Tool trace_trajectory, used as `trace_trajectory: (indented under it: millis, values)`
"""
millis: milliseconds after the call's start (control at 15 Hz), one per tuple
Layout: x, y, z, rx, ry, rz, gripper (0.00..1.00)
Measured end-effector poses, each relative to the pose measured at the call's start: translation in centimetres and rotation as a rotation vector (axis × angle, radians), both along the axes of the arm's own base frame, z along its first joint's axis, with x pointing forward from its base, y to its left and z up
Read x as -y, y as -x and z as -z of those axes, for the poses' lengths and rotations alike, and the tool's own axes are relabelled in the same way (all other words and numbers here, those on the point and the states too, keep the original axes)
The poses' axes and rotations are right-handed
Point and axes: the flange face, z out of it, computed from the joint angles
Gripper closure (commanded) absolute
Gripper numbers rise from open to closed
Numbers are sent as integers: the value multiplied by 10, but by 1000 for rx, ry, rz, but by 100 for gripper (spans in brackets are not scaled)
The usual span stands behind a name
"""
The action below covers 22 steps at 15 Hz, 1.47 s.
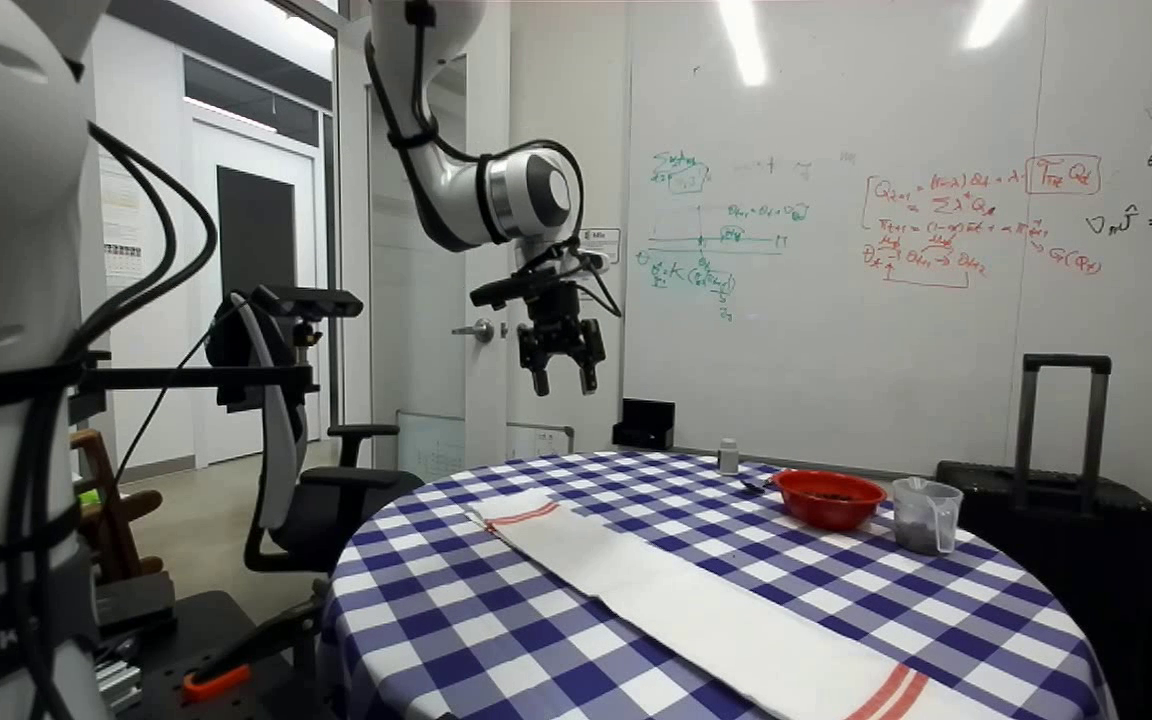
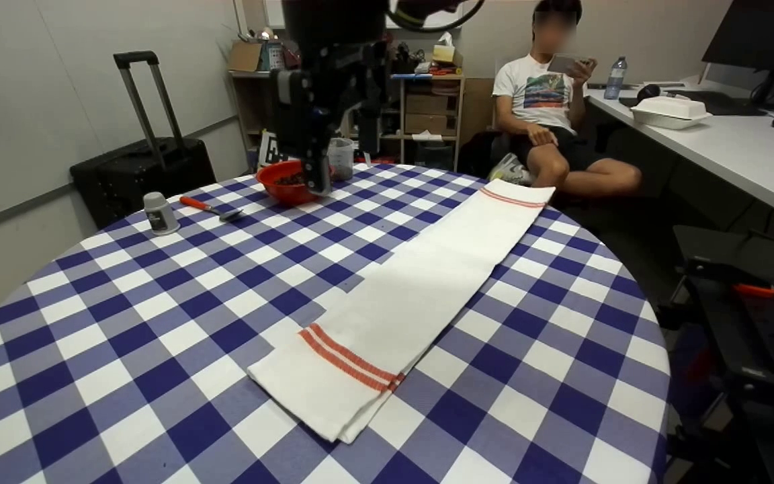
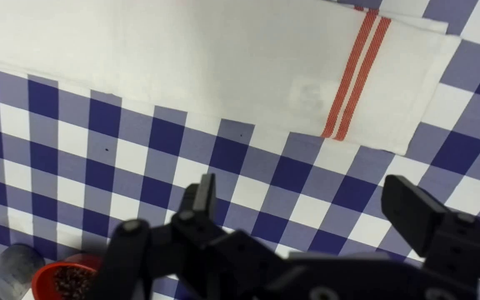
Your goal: Fold the cloth on the table
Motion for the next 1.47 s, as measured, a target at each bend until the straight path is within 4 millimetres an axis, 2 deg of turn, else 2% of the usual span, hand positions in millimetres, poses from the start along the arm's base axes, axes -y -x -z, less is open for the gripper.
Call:
trace_trajectory:
  millis: [133, 267, 467, 667, 1133, 1467]
  values:
    - [-10, -20, 17, -17, -1, 0, 0]
    - [-27, -32, 34, -38, 0, -12, 0]
    - [-55, -35, 60, -78, 7, -40, 0]
    - [-73, -33, 85, -107, 21, -66, 0]
    - [-76, -44, 121, -112, 54, -63, 0]
    - [-86, -51, 140, -109, 61, -43, 0]
